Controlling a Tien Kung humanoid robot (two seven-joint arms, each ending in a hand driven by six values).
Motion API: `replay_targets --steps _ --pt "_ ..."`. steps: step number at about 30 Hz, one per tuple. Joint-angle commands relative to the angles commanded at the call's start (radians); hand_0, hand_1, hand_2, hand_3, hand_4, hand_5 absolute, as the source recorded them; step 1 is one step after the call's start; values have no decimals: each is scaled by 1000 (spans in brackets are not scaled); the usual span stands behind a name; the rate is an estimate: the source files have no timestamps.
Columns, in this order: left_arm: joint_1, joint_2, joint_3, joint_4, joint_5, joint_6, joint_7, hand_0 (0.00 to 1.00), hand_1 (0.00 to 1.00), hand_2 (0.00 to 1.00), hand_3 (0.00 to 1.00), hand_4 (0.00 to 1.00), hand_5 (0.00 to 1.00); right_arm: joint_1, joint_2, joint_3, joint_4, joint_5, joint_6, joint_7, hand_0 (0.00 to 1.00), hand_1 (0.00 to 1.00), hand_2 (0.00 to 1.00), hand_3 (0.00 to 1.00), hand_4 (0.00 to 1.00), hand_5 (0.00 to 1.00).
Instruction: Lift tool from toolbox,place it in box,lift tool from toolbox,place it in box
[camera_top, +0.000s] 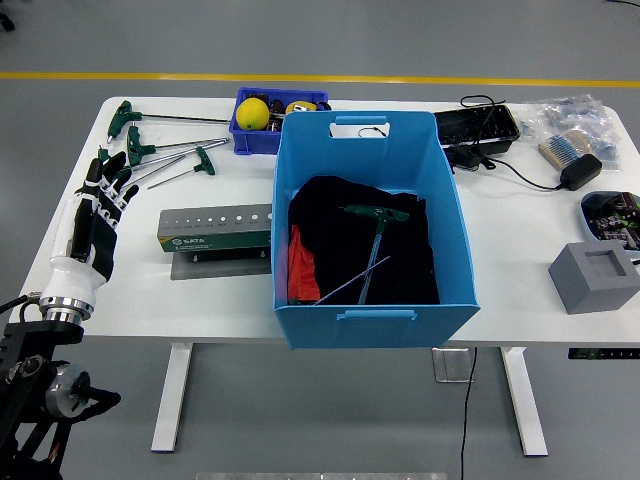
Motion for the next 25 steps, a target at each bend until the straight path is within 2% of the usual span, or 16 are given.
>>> replay_targets --steps 1,2,12,25 --pt "-1 0 0 1 2 0 0 966 998 998 935 931 982 1 0 -1 0 2 0 0 629 601 676 548 757 665" --pt "-1 0 -1 3 1 4 -2 998 998 998 993 937 998 1 -1 -3 0 6 0 2 629 601 676 548 757 666" --pt "1 -1 -7 9 -12 13 -22 998 998 998 998 939 998 4 -2 -1 0 1 1 0 629 601 676 548 757 666" --pt "-1 2 -14 6 -1 -24 -5 998 998 998 998 943 998 9 -4 -3 0 12 1 4 629 602 676 547 758 667"
